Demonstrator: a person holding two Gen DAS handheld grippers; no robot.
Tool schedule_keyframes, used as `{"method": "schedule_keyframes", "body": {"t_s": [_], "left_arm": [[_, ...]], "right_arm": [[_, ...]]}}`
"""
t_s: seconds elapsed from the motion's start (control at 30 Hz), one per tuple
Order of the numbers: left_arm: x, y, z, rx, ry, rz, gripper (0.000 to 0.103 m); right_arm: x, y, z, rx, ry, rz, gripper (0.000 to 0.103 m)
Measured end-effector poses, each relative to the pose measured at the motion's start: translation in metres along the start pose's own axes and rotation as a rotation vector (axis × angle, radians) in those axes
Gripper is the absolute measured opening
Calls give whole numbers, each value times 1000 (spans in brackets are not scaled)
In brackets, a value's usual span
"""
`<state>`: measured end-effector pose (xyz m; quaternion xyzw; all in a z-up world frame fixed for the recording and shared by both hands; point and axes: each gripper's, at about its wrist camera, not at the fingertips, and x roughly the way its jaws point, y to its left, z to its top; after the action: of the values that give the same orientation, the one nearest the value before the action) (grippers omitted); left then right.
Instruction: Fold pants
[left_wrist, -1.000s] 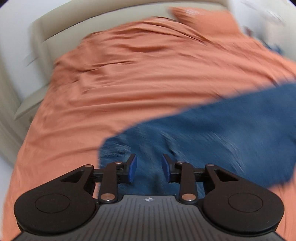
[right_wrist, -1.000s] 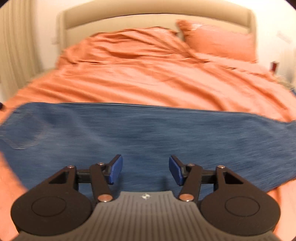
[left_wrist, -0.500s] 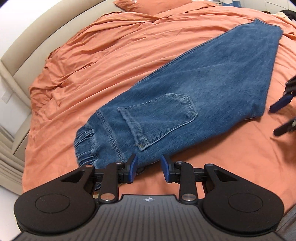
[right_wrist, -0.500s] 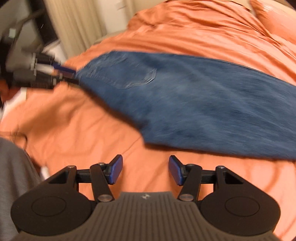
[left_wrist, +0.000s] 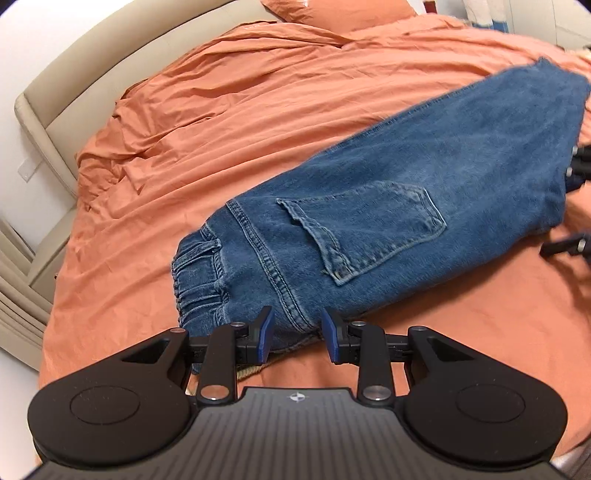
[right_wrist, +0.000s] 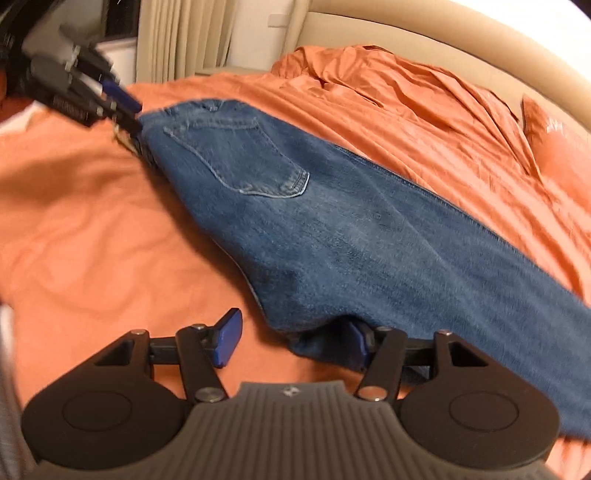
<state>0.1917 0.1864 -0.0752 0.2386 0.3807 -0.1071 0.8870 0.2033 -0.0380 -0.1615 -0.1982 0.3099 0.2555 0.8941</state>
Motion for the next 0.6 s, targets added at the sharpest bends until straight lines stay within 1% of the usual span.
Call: {"method": "schedule_keyframes", "body": {"t_s": [0.03, 0.1, 0.13, 0.17, 0.2, 0.23, 0.27, 0.3, 0.33, 0.37, 0.4, 0.43, 0.5, 0.6], "left_arm": [[1, 5, 0, -28, -6, -15, 37], [2, 19, 4, -99, -19, -42, 37], [3, 25, 6, -131, -26, -51, 37], [4, 32, 9, -157, -32, -60, 37], [6, 37, 11, -176, -34, -66, 35], [11, 40, 14, -188, -27, -76, 32], [17, 42, 17, -191, -19, -88, 31], [24, 41, 19, -185, -5, -95, 27], [32, 38, 21, -172, 11, -96, 25], [40, 35, 23, -158, 21, -95, 25], [48, 33, 25, -159, 27, -90, 23], [57, 33, 27, -171, 39, -89, 20], [76, 32, 33, -168, 73, -70, 19], [102, 33, 39, -179, 126, -55, 18]], "right_arm": [[4, 2, 1, -3, 1, 7, 55], [4, 4, 2, -5, -18, 30, 32], [-2, 6, 5, -9, -50, 20, 23], [-11, 4, 8, -6, -96, -1, 16], [-23, -3, 11, 18, -148, -4, 11], [-31, -12, 14, 57, -164, 16, 10], [-33, -21, 14, 89, -155, 48, 9], [-30, -26, 12, 111, -119, 71, 8], [-22, -27, 9, 123, -60, 86, 8], [-13, -25, 5, 120, -11, 94, 8], [-4, -19, 0, 101, 42, 98, 8], [2, -13, -3, 77, 76, 89, 8], [7, -11, -4, 62, 98, 81, 8], [12, -20, -3, 118, 120, 107, 8]]}}
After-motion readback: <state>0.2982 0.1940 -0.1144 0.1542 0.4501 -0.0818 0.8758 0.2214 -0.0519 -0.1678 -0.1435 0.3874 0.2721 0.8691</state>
